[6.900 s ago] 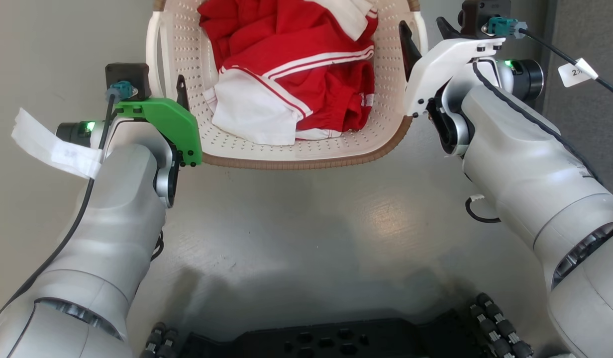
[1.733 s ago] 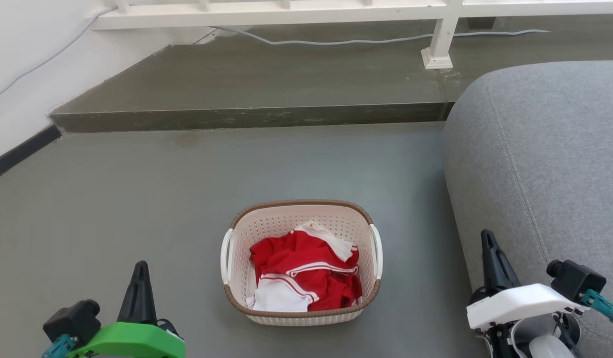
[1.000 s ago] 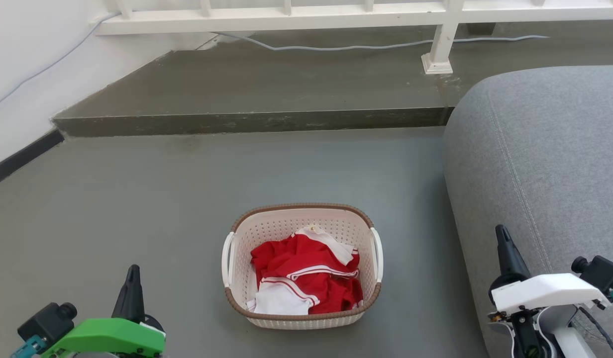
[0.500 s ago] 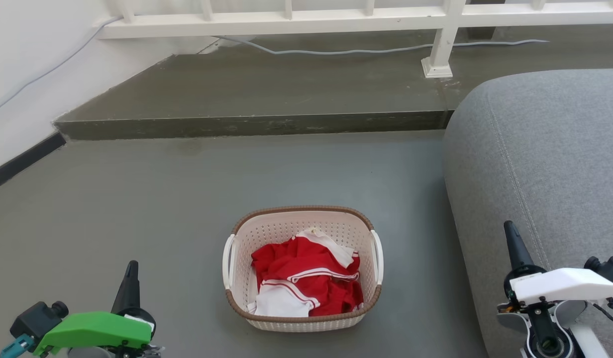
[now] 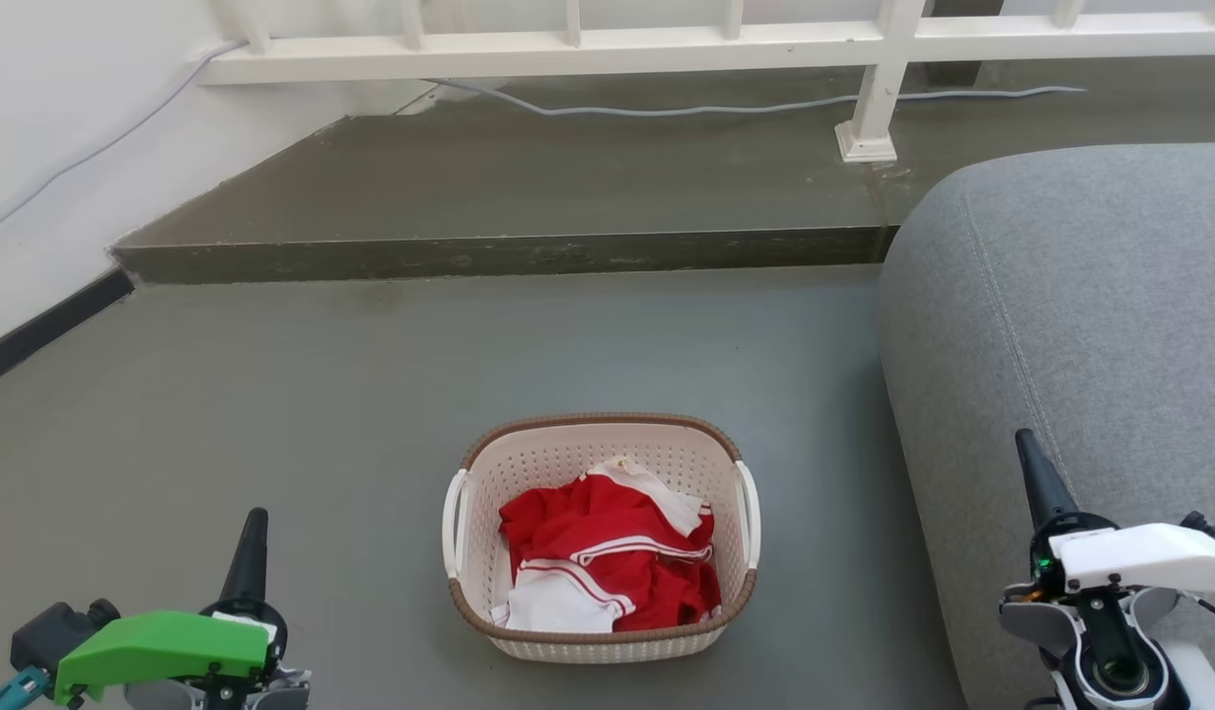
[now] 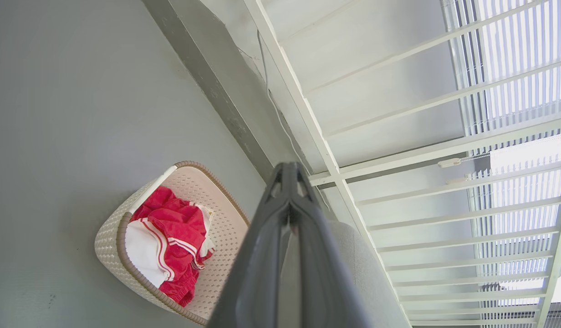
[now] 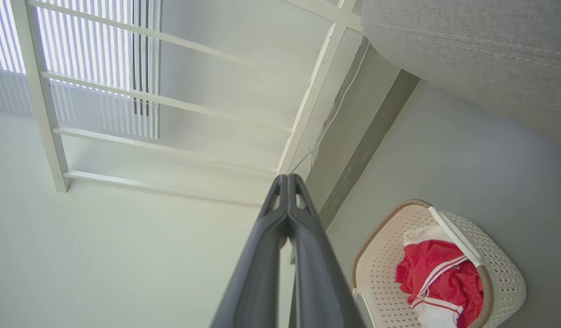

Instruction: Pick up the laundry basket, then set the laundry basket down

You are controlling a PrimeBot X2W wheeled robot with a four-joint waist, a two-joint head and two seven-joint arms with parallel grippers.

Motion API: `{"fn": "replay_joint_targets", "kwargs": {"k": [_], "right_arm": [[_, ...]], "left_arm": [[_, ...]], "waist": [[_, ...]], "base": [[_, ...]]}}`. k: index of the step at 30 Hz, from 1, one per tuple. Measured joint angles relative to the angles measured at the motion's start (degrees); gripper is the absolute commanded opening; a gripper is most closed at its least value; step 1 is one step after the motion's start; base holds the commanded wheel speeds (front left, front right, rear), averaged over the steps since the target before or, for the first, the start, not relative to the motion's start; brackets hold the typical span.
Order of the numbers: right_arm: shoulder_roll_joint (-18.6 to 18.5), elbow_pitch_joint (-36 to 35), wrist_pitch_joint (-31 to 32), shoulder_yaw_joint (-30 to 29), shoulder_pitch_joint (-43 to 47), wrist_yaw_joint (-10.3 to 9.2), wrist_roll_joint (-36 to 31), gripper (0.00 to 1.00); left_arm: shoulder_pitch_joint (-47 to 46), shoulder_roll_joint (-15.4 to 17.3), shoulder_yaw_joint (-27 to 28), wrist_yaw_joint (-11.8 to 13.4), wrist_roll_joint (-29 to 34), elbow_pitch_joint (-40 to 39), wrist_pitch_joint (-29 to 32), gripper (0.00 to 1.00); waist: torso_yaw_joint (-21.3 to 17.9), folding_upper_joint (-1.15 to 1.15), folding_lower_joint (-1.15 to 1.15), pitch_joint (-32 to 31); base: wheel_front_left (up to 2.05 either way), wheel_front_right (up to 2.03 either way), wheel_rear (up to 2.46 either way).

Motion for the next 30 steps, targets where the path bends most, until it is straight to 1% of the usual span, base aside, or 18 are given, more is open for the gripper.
{"fn": "replay_joint_targets", "kwargs": {"k": [12, 16, 26, 30], "right_arm": [[-0.4, 1.4, 1.9, -1.7, -1.3, 1.66, 9.1, 0.00], [-0.5, 1.8, 2.4, -2.4, -2.2, 2.55, 12.3, 0.00], [-0.9, 2.8, 4.0, -3.8, -3.3, 4.03, 19.9, 0.00], [-1.0, 3.1, 4.0, -4.0, -3.4, 4.03, 20.8, 0.00]], "left_arm": [[-0.9, 0.2, 1.3, -1.8, -9.4, 1.6, 2.0, 0.00], [-1.2, 0.2, 1.6, -2.5, -12.5, 2.0, 2.5, 0.00], [-2.7, 0.3, 2.3, -3.8, -20.1, 3.4, 4.1, 0.00], [-2.9, 0.4, 2.5, -4.0, -20.6, 3.5, 4.1, 0.00]], "waist": [[0.1, 0.00, 0.00, -0.5], [0.1, 0.00, 0.00, -0.6], [0.1, 0.00, 0.00, -1.0], [0.1, 0.00, 0.00, -1.0]], "base": [[0.00, 0.00, 0.00], [0.00, 0.00, 0.00], [0.00, 0.00, 0.00], [0.00, 0.00, 0.00]]}}
